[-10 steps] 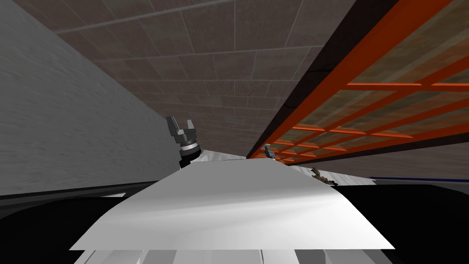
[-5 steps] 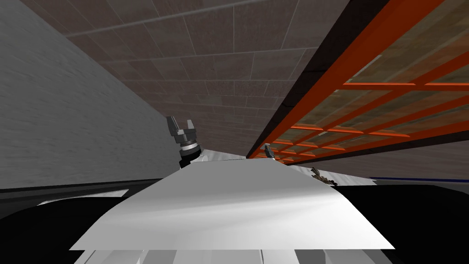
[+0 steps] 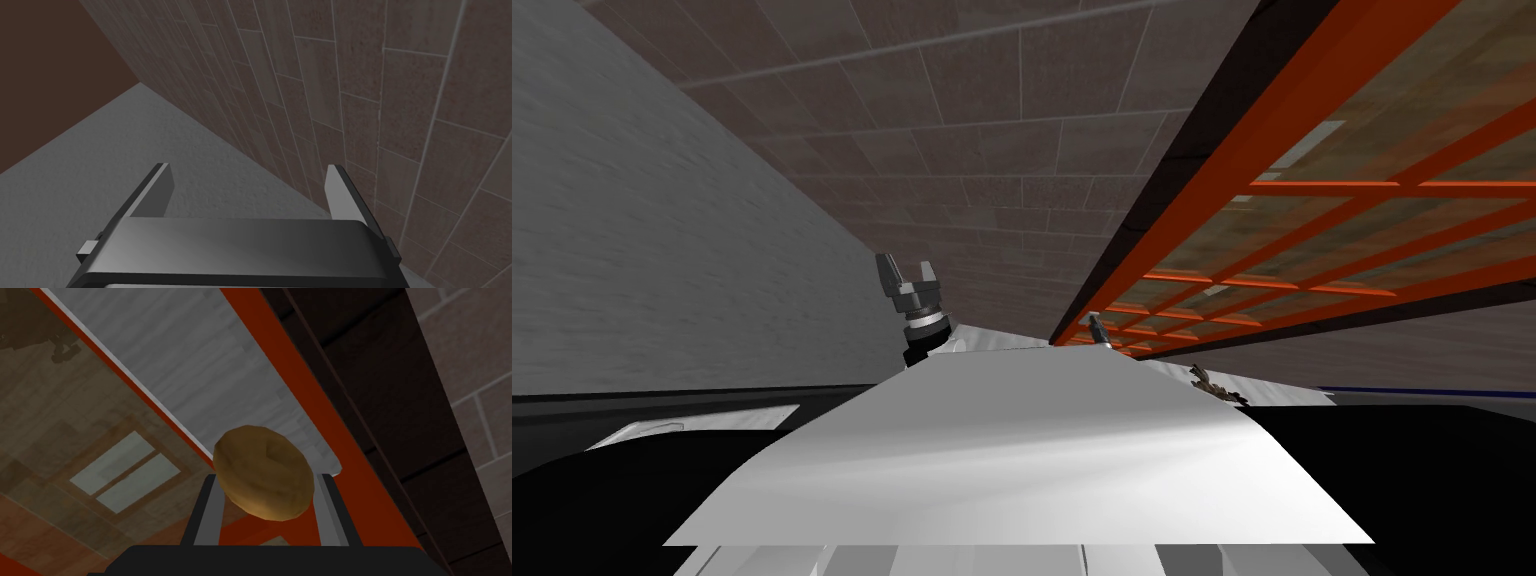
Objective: Pull the door open
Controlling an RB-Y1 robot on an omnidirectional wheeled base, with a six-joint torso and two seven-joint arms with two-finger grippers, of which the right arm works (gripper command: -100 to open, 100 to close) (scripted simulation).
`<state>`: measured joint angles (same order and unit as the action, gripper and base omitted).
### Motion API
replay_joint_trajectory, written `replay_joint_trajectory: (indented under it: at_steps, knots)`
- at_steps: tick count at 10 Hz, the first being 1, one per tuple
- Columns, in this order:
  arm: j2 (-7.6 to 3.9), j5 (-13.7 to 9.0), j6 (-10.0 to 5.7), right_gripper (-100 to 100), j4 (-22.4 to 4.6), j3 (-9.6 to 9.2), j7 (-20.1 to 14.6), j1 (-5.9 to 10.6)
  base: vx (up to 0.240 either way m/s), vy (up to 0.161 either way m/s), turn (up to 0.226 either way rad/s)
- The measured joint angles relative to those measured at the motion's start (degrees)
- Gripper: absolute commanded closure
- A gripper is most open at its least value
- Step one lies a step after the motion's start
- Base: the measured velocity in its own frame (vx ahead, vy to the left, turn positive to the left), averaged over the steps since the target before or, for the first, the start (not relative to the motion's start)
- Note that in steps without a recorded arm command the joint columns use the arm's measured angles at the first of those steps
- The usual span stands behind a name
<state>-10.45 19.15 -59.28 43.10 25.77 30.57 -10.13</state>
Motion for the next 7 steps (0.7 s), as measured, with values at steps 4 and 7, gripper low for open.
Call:
replay_joint_trajectory:
  at_steps: [4, 7]
  knots:
    - [-0.62, -2.58, 0.29, 100, -0.97, -1.83, -6.02, 1.13, -0.043, -0.015, 0.021]
    - [-0.85, -3.88, 0.52, 100, -0.85, -2.93, -10.09, 1.21, -0.04, -0.007, 0.015]
